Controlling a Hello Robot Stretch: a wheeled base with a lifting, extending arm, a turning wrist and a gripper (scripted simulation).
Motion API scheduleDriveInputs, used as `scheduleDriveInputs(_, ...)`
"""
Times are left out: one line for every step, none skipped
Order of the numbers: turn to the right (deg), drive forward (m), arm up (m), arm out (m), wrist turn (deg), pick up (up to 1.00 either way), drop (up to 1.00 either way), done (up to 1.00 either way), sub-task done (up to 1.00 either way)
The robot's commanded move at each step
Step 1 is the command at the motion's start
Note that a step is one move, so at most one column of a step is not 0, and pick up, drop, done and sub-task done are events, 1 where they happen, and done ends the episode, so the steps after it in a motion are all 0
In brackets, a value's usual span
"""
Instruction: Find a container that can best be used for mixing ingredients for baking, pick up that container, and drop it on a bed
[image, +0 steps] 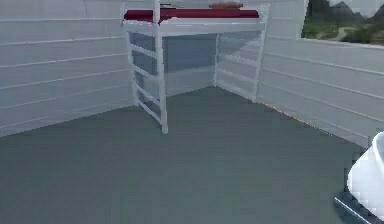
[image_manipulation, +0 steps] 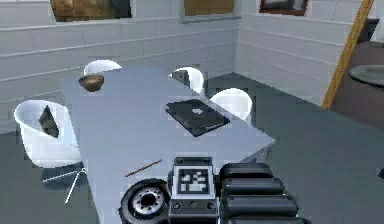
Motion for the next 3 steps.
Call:
scheduleDriveInputs(30.0, 0.0, 0.0, 0.0, 0.0, 0.0, 0.0, 0.0, 0.0)
scheduleDriveInputs(0.0, 0.4, 0.0, 0.0, 0.0, 0.0, 0.0, 0.0, 0.0)
scheduleDriveInputs(15.0, 0.0, 0.0, 0.0, 0.0, 0.0, 0.0, 0.0, 0.0)
